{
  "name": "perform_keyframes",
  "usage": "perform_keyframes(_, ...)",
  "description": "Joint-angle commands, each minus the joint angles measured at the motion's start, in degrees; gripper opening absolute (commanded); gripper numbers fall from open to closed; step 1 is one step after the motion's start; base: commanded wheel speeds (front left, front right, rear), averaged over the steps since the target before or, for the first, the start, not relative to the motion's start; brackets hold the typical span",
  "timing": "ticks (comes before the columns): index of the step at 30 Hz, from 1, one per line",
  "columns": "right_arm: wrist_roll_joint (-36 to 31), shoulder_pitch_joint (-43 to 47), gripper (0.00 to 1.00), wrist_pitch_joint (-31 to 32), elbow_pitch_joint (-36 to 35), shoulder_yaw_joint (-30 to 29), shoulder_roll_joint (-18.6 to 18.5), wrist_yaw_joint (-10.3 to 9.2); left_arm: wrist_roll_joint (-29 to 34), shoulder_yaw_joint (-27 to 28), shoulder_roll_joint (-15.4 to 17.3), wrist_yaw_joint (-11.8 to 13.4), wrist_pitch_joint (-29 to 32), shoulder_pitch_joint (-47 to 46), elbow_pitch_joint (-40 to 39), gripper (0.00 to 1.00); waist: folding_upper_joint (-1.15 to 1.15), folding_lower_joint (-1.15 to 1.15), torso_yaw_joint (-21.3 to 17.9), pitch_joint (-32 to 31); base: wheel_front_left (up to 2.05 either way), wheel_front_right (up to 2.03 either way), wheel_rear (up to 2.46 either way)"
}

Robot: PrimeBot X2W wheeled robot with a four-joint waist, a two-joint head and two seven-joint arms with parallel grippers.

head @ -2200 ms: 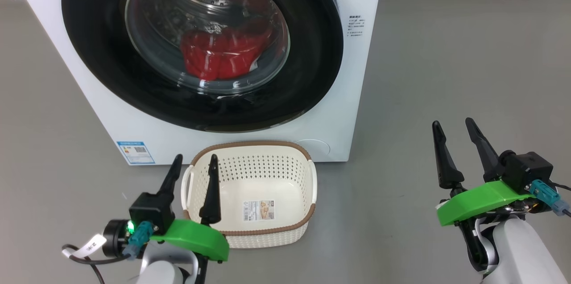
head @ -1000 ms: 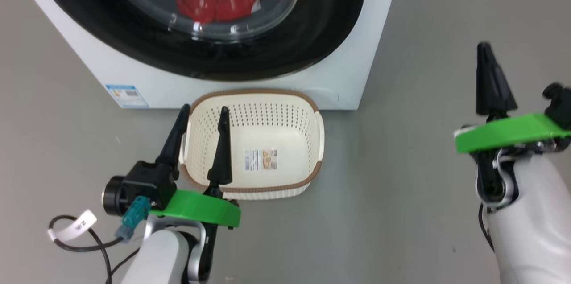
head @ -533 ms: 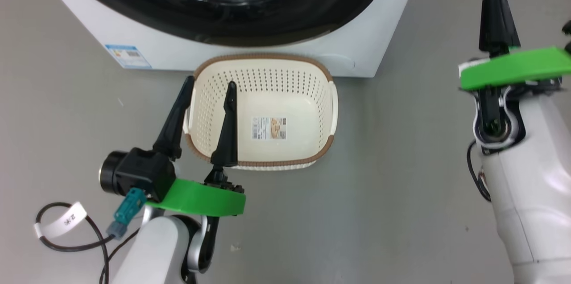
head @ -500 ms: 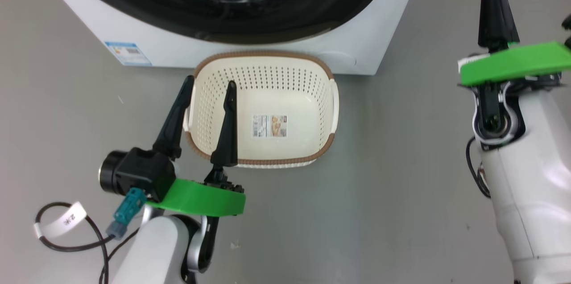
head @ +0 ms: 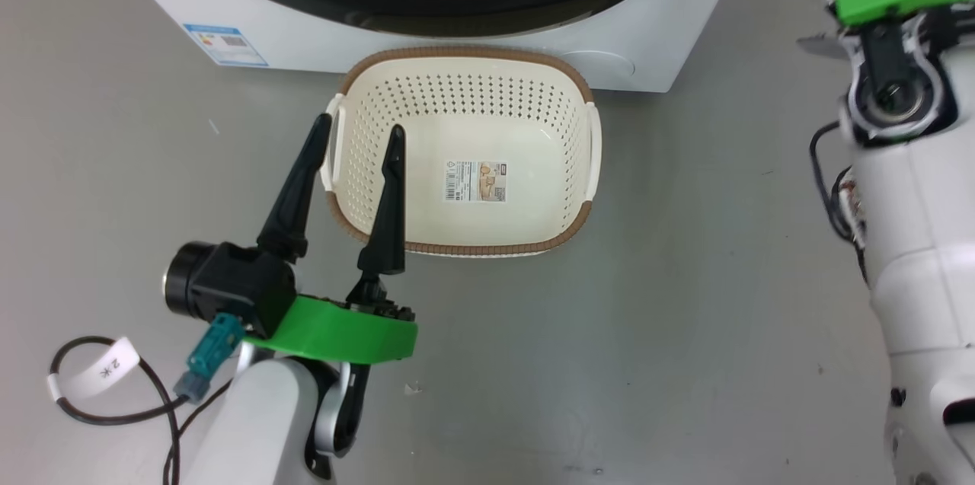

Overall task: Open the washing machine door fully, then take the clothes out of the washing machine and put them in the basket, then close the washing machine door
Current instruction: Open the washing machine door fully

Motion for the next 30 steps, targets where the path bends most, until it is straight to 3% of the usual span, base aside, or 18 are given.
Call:
perform_keyframes(1, 1.6, -2.2, 0.00, 1.7, -0.8, -0.2, 0.7, -0.04, 0.6, 2.2, 1.0, -0.4, -0.4, -1.1, -1.7, 1.00, 0.00, 0.00, 0.3, 0.3, 0.00, 0.00, 0.00)
perform_keyframes(16, 8.9, -11.7, 0.00, 17.9, 7.2, -6.0, 0.3, -0.04, 0.5, 2.0, 1.0, -1.0, -0.4, -1.6, -1.9, 1.00, 0.00, 0.00, 2.0, 2.9, 0.00, 0.00, 0.00)
perform_keyframes(30, 7.6, -18.6, 0.00, 22.9, 12.9, -7.7, -0.7, -0.04, 0.8, 2.2, 1.0, -1.4, -0.4, -1.6, -1.5, 1.00, 0.00, 0.00, 3.9, 4.5, 0.00, 0.00, 0.00)
